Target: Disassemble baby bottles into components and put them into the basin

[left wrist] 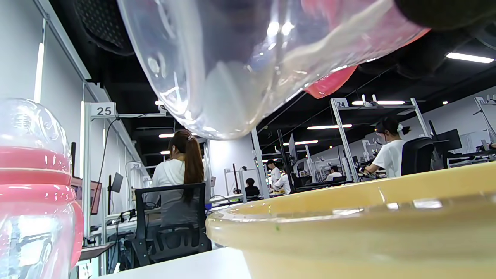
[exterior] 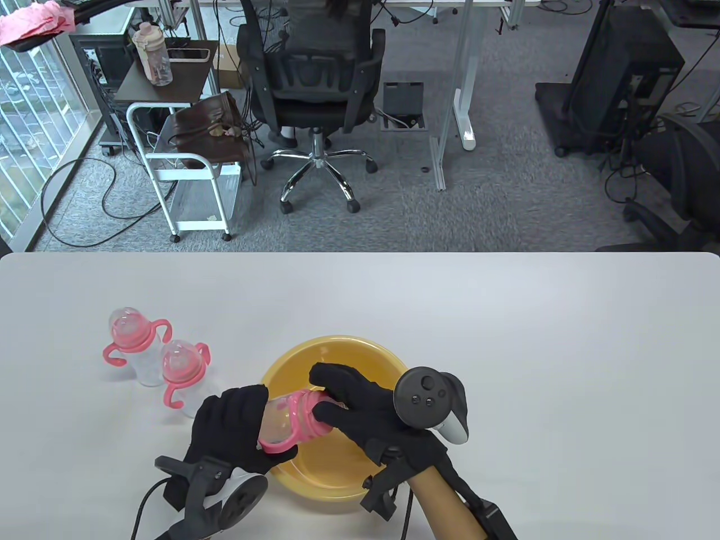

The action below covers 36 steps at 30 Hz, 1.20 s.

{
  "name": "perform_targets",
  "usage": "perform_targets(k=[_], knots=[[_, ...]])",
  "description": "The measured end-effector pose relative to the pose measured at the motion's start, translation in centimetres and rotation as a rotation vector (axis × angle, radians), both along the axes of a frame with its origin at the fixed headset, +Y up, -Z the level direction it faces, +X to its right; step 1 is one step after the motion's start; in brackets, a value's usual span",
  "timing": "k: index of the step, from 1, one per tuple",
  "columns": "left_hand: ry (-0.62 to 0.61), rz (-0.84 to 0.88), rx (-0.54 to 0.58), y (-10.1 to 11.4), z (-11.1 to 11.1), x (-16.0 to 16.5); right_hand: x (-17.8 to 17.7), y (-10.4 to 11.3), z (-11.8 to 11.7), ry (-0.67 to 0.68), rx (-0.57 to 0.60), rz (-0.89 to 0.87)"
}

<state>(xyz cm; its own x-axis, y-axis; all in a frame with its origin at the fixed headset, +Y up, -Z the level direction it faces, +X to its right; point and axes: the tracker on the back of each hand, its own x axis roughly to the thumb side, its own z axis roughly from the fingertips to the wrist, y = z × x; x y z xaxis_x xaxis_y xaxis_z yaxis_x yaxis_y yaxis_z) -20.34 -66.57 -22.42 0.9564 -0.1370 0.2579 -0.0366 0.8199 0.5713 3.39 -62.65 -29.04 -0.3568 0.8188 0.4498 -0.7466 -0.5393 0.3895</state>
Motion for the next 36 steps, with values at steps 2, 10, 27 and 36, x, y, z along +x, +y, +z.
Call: perform_targets(k=[2,10,27,36], knots=[[-0.009,-0.006,0.000,0.0,0.1,0.3,0.0,-0.2,0.0,0.002,-0.028,0.084],[0.004,-0.033,0.001,-0.2,-0.1,0.2,-0.6,-0.1,0.1,0.094,-0.021,0.077],[0.025,-0.049,-0.029,-0.1,-0.4,-0.3,-0.6,0.3,0.3,0.057,0.146,0.193],[0.053,-0.043,-0.072,-0.6,-1.0,-0.9,0.3,2.3,1.0,-0.004,0.197,0.040]])
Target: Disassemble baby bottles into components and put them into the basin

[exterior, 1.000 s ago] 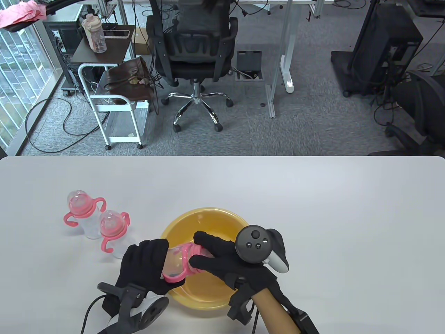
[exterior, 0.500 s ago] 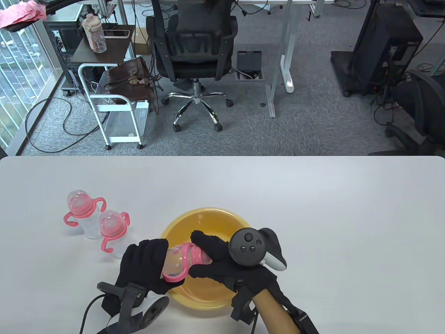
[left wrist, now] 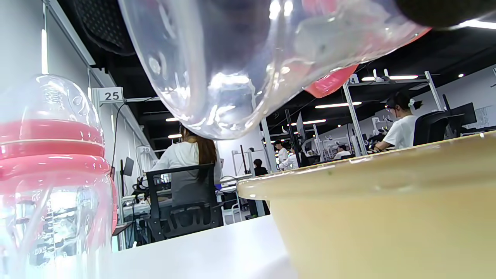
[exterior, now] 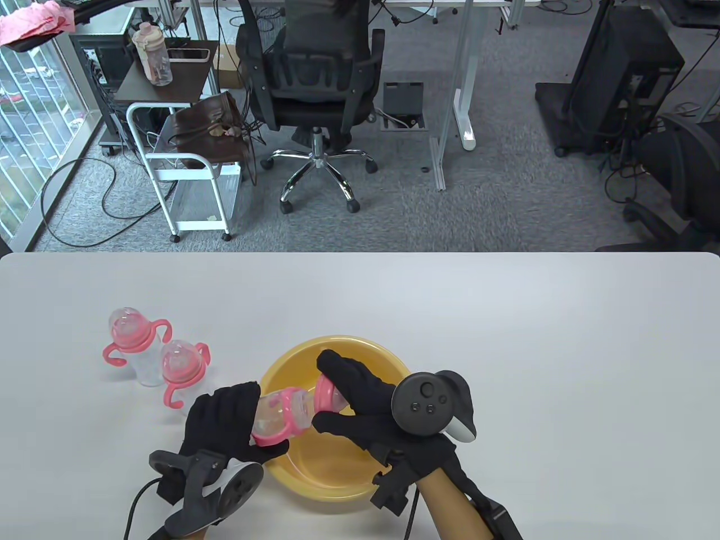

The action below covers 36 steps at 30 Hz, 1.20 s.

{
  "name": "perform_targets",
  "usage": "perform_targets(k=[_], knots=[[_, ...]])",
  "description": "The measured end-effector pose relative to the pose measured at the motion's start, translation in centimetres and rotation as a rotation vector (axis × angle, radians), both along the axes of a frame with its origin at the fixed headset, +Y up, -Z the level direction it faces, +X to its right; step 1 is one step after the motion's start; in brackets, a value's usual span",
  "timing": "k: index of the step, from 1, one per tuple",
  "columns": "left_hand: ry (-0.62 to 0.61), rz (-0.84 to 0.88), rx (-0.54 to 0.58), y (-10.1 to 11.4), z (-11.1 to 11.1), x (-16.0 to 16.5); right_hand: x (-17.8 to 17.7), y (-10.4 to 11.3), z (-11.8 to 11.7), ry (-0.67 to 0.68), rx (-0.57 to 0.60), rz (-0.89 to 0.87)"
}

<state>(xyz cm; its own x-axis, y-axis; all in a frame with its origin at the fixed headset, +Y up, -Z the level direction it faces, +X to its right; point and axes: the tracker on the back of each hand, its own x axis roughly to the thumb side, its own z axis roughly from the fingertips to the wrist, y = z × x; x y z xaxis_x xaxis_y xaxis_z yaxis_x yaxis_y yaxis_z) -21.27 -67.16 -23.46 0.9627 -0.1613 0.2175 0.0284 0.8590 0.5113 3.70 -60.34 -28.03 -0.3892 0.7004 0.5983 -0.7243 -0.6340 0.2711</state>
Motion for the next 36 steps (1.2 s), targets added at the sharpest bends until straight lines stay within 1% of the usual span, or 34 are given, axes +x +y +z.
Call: perform_targets(k=[11,18,22,25,28,33,36], knots=[[-0.009,0.013,-0.010,-0.2,0.0,0.1,0.2,2.5,1.7,-0.045,0.133,-0.091],[0.000,0.005,-0.015,-0.2,-0.1,0.1,0.8,3.4,2.3,-0.102,0.191,-0.165],[0.021,0.019,-0.024,-0.3,-0.4,-0.4,1.3,3.7,2.2,-0.112,0.156,-0.153],[0.041,0.046,-0.018,-0.2,-0.5,-1.0,1.5,3.5,1.9,-0.123,0.114,-0.078],[0.056,0.090,-0.015,-0.1,-0.6,-1.7,1.1,2.9,1.6,-0.128,0.080,0.008],[0.081,0.114,0.004,0.0,-0.7,-2.5,-0.2,1.3,1.0,-0.123,0.014,0.189],[0.092,0.116,0.011,0.1,-0.8,-2.7,-0.9,0.4,0.7,-0.112,-0.022,0.241]])
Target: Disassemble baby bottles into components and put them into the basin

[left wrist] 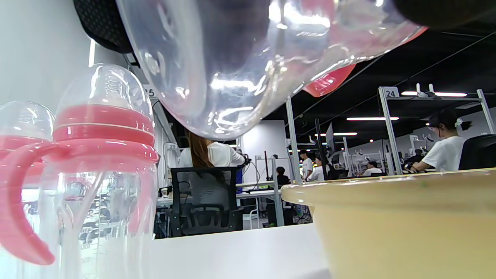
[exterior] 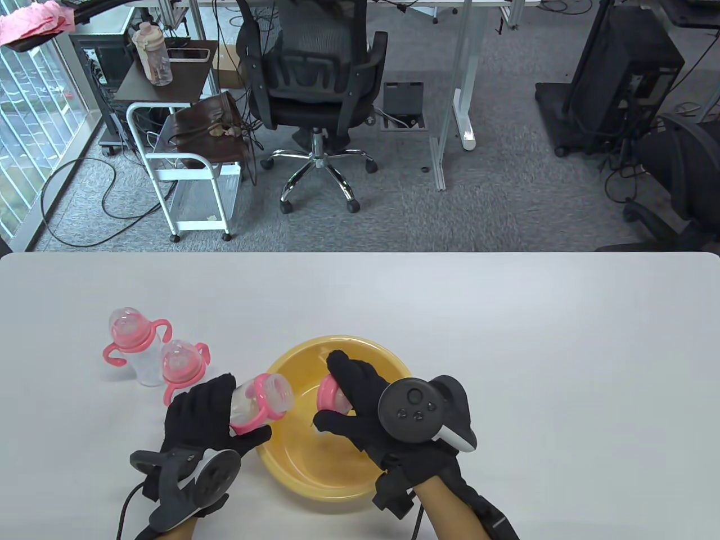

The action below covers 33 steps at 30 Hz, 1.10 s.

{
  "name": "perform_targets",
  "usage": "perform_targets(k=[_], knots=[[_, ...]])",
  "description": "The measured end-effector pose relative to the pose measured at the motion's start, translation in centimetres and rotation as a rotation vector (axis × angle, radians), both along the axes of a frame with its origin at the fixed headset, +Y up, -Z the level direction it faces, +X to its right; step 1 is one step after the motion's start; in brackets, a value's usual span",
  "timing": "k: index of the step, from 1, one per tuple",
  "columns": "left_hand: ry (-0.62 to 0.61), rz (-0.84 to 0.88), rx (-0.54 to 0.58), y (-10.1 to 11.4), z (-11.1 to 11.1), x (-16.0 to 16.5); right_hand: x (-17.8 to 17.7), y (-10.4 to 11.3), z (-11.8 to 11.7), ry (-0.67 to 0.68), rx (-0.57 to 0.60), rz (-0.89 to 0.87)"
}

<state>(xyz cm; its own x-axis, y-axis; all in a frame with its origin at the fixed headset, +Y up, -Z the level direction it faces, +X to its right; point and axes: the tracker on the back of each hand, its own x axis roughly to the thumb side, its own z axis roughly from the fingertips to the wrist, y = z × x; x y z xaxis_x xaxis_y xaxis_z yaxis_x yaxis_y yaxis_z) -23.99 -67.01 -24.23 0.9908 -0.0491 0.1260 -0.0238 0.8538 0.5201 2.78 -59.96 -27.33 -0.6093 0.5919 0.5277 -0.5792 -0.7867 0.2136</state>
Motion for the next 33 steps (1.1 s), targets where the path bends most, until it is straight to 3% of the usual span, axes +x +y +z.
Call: perform_targets(k=[5,10,17,23,28,33], knots=[[0.025,0.006,0.001,0.0,-0.2,-0.5,-1.0,-1.0,-0.7,-0.028,-0.068,0.070],[0.036,0.031,0.005,0.1,-0.3,-0.9,-2.5,-2.4,-3.1,-0.130,-0.181,0.147],[0.051,0.031,-0.002,0.0,-0.4,-1.1,-5.2,-3.7,-6.1,-0.222,-0.172,0.250],[0.062,0.032,-0.019,-0.2,-0.6,-1.3,-5.7,-5.7,-6.2,-0.166,-0.253,0.352],[0.061,0.029,-0.021,-0.3,-0.6,-1.2,-5.6,-7.0,-6.0,-0.116,-0.402,0.383],[0.065,0.029,-0.015,-0.3,-0.7,-1.3,-6.9,-8.6,-5.5,-0.015,-0.464,0.563]])
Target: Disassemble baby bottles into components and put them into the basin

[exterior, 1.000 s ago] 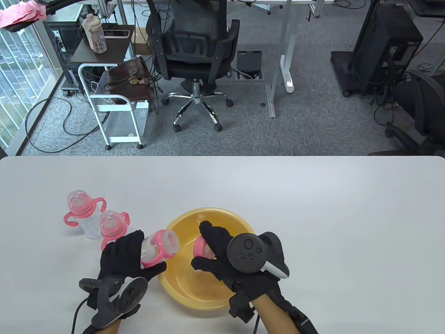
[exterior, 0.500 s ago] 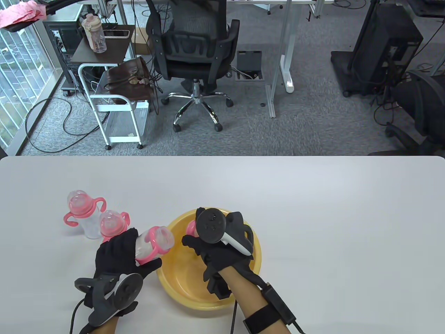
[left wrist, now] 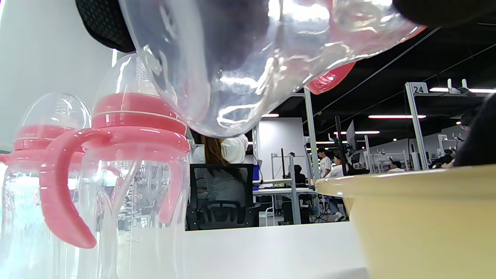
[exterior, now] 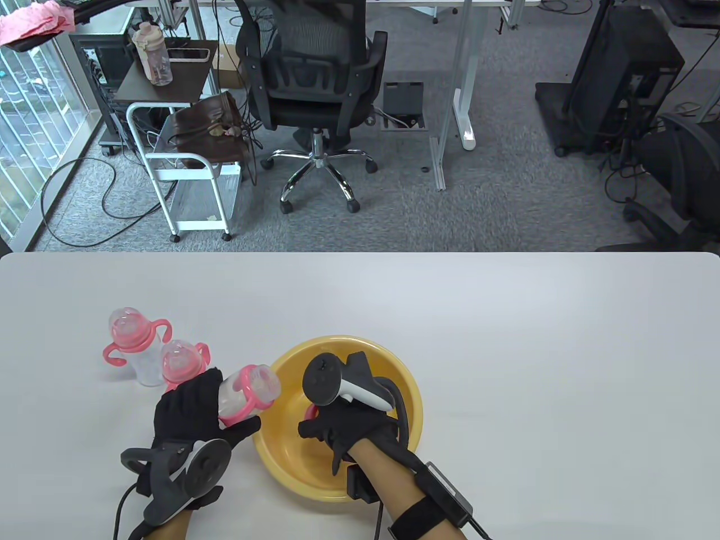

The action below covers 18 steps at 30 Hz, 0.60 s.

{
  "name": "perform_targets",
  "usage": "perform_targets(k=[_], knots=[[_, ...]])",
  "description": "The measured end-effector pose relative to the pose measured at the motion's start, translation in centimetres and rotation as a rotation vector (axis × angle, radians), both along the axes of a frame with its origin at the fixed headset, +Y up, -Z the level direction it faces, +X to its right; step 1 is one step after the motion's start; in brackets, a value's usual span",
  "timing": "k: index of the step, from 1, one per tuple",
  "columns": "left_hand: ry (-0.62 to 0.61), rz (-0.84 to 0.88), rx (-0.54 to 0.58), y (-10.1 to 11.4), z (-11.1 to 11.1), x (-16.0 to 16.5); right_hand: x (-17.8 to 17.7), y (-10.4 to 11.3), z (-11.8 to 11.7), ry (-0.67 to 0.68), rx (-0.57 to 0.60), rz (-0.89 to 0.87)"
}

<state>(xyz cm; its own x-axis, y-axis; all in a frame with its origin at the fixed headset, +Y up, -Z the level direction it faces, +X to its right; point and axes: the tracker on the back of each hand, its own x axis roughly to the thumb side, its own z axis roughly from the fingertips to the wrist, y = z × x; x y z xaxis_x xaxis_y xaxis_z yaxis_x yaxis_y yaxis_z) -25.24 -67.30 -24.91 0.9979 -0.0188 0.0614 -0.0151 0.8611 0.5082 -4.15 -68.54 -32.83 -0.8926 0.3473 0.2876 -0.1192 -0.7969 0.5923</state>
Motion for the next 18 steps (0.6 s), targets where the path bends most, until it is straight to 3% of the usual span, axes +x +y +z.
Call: perform_targets(k=[9,18], knots=[[0.008,0.008,0.003,0.0,0.0,-0.2,-1.7,-2.9,0.4,0.073,-0.152,0.082],[0.005,0.011,0.003,0.0,-0.1,-0.2,-2.0,-3.9,0.6,0.089,-0.179,0.130]])
